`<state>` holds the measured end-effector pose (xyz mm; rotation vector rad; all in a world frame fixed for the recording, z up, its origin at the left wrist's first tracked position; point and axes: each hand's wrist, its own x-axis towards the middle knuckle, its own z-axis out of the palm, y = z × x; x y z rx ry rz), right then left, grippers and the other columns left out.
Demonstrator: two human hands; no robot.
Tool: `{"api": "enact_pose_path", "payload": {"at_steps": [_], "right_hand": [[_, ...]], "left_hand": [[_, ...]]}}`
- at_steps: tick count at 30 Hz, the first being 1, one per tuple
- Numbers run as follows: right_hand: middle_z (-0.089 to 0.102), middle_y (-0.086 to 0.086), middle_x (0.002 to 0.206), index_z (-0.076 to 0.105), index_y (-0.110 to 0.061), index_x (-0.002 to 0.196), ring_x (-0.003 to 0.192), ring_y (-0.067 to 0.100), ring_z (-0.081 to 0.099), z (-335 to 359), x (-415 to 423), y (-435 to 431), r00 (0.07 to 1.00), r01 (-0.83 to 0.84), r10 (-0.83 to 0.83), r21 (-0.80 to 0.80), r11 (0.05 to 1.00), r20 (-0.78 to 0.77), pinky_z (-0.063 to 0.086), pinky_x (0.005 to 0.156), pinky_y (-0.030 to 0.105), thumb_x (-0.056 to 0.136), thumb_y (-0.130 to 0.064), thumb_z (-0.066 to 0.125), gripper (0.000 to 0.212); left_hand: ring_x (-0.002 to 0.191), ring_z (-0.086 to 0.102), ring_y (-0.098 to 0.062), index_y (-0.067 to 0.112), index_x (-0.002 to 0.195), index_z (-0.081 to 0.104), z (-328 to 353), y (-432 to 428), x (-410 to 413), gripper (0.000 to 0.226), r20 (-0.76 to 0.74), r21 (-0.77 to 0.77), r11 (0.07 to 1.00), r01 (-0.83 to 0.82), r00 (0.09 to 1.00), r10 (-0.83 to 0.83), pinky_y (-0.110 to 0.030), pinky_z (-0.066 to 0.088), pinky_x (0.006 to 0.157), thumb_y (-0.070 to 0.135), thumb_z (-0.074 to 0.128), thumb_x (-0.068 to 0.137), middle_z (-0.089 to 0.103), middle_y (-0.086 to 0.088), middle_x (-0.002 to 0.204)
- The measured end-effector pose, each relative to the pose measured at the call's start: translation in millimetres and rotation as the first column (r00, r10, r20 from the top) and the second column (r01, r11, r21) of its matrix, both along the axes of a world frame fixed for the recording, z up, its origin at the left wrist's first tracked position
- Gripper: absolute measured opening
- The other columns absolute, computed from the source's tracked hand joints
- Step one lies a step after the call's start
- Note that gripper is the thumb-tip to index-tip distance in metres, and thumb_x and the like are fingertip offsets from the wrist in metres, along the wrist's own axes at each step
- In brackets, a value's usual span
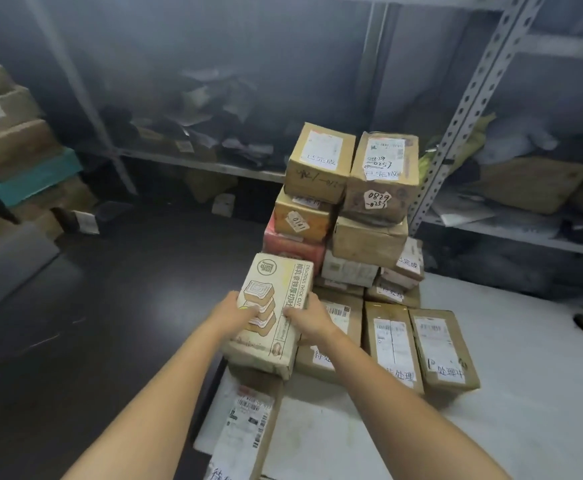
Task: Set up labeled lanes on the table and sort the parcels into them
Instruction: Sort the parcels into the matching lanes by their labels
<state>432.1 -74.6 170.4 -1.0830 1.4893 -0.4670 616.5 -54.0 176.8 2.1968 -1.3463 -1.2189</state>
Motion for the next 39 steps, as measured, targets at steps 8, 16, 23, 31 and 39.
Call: {"api": "enact_pose_path", "payload": {"at_steps": [8,16,23,31,39], "right_hand": [[0.066,-0.01,0.11,0.054,-0.024,0.124,0.083,0.004,0.06,40,-5,32,0.982,0.171,-0.169,-0.022,0.985,0.087,0.045,0.063,0.028,0.099,-0.025,0.06,0.026],[0.073,-0.004,0.114,0.064,-0.027,0.123,0.096,0.014,0.068,64,-64,71,0.92,0.386,-0.382,-0.031,0.922,0.09,0.045,0.07,0.031,0.099,-0.048,0.055,0.033],[0.077,0.0,0.104,0.067,-0.025,0.116,0.097,0.022,0.071,86,-127,101,0.87,0.494,-0.492,-0.085,0.865,0.037,0.051,0.083,0.038,0.096,-0.054,0.055,0.038],[0.078,-0.008,0.091,0.066,-0.024,0.111,0.082,0.01,0.074,102,-179,114,0.881,0.471,-0.472,-0.168,0.866,0.037,0.051,0.071,0.032,0.101,-0.051,0.048,0.035],[0.054,-0.018,0.13,0.05,-0.038,0.138,0.12,0.009,0.05,132,-175,107,0.904,0.426,-0.407,-0.212,0.879,0.129,0.038,0.103,0.038,0.097,-0.067,0.04,0.052]], "left_hand": [[0.099,0.065,-0.012,0.034,0.116,0.05,29,17,10,0.019,-0.232,-0.108,0.994,0.032,0.971,-0.057,-0.033,0.053,0.08,0.043,0.052,0.099,0.062,0.01,0.116],[0.119,0.058,-0.01,0.034,0.134,0.062,67,32,-34,0.035,-0.342,-0.206,0.948,0.242,0.89,-0.302,-0.037,0.044,0.106,0.038,0.054,0.1,0.066,0.015,0.126],[0.121,0.053,-0.015,0.035,0.139,0.057,85,42,-94,0.042,-0.361,-0.264,0.899,0.349,0.828,-0.428,-0.034,0.041,0.099,0.043,0.059,0.098,0.06,0.001,0.134],[0.106,0.066,-0.01,0.04,0.13,0.059,100,50,-154,0.034,-0.432,-0.182,0.903,0.389,0.793,-0.429,-0.041,0.052,0.096,0.045,0.06,0.096,0.069,0.01,0.123],[0.127,0.051,-0.012,0.029,0.149,0.035,99,37,-195,0.114,-0.276,-0.217,0.909,0.357,0.87,-0.408,-0.038,0.04,0.109,0.077,0.081,0.055,0.048,0.008,0.147]]}}
